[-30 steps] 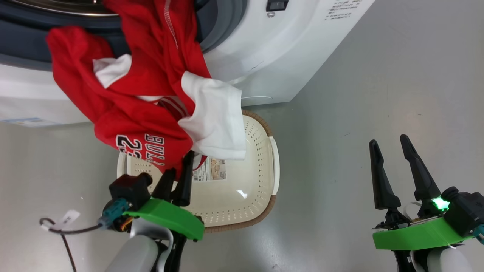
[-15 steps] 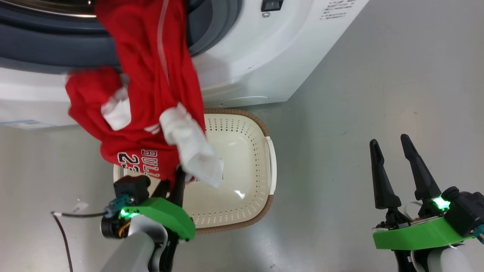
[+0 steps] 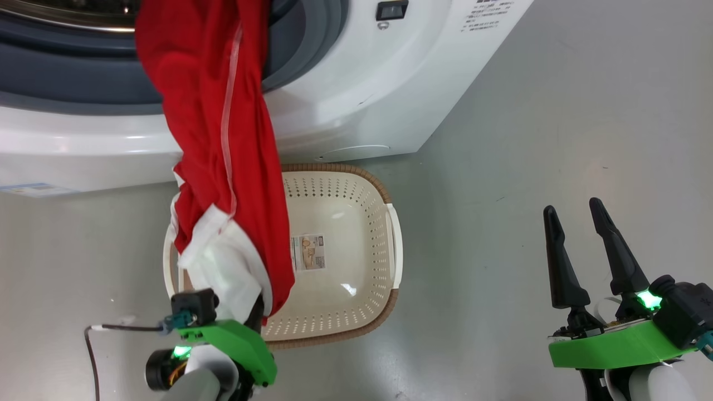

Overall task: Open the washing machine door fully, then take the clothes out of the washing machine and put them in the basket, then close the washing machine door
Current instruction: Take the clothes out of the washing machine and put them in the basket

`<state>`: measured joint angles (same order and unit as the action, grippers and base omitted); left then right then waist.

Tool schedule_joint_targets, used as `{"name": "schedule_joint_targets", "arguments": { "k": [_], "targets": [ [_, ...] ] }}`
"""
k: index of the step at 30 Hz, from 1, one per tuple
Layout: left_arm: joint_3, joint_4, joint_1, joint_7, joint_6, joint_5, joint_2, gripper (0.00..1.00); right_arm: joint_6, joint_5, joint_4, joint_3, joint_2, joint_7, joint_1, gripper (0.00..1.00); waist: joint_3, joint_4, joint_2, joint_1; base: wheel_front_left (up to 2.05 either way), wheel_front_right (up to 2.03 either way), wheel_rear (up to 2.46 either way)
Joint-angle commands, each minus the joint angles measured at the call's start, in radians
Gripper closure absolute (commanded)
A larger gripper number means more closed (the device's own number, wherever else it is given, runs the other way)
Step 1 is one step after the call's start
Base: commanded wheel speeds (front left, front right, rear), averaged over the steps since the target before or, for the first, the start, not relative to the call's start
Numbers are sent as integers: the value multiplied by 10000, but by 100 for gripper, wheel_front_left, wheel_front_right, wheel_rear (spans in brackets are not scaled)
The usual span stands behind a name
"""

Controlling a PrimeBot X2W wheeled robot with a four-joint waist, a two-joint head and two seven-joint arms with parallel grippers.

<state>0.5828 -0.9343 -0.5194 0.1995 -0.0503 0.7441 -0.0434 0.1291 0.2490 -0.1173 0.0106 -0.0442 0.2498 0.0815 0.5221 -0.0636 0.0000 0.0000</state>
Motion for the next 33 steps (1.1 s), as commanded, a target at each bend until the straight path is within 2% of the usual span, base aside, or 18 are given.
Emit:
{"name": "schedule_joint_targets", "arguments": {
  "k": [1, 13, 23, 33],
  "targets": [
    [-93, -245, 12, 120, -97, 80, -92, 100, 16, -14, -259, -246, -60, 120, -112, 0, 3, -9, 0, 0, 0, 0, 0],
    [898, -1360, -10, -11, -356, 1107, -70, 100, 16, 6, -244, -300, -60, 120, -95, 0, -5, -80, 0, 0, 0, 0, 0],
    [1600, -1486, -505, 360, -124, 1450, -69, 100, 16, 0, -230, -305, -60, 120, -106, 0, -37, -28, 0, 0, 0, 0, 0],
    [1683, -1502, -783, 609, 38, 1524, -69, 100, 16, 0, -262, -286, -60, 120, -99, 0, 7, -80, 0, 0, 0, 0, 0]
  ]
}}
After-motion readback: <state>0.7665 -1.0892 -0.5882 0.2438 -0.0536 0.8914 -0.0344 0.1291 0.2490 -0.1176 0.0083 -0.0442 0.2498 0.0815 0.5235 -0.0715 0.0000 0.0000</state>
